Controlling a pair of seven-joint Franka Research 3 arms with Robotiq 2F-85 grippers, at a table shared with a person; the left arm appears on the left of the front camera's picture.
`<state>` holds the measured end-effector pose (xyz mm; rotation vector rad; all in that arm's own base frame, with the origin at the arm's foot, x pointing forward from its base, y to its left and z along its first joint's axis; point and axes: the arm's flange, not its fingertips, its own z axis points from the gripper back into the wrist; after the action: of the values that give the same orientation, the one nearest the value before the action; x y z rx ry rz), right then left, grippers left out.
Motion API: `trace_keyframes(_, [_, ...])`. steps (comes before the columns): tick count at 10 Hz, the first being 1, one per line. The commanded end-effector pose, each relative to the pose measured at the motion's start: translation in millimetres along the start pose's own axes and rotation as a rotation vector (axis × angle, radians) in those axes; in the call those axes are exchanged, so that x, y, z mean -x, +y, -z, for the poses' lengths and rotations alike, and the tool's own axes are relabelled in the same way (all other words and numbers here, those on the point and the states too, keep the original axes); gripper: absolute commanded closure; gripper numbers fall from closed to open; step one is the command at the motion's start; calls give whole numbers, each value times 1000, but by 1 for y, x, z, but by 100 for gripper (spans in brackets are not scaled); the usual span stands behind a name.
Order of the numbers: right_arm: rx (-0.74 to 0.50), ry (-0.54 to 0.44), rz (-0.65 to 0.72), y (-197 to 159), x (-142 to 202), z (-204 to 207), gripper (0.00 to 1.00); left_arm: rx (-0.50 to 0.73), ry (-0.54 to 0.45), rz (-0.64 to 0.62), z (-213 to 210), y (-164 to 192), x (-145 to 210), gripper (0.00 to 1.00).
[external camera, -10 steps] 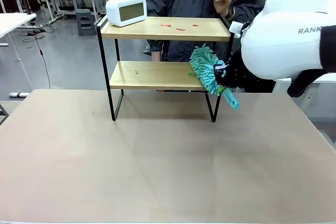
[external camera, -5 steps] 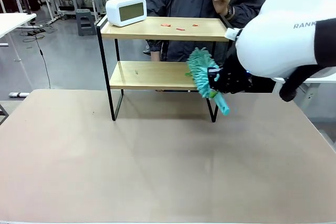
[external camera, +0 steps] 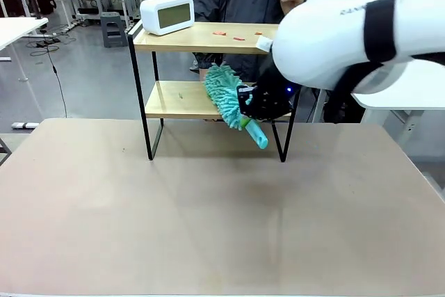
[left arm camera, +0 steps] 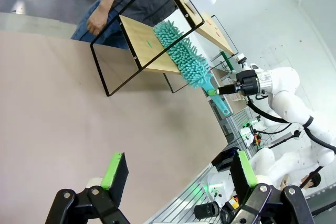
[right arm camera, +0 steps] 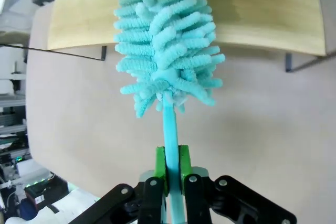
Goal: Clean the shelf.
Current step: Clean the specific tier of the Shelf with the Duster once objects are removed.
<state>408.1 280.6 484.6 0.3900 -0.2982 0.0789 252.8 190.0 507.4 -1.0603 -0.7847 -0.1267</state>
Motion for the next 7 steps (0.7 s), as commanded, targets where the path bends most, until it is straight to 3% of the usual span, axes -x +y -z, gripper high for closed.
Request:
trace_keyframes(1, [-21, 28, -59, 11, -20, 8, 88, 14, -13, 18, 1, -2, -2, 0])
trace_keyframes(6, [-80, 140, -218, 33, -31, 19, 88, 14, -13, 18, 1, -2, -2, 0])
trace_keyframes(7, [-101, 198, -286, 30, -27, 19, 88, 14, -13, 18, 1, -2, -2, 0])
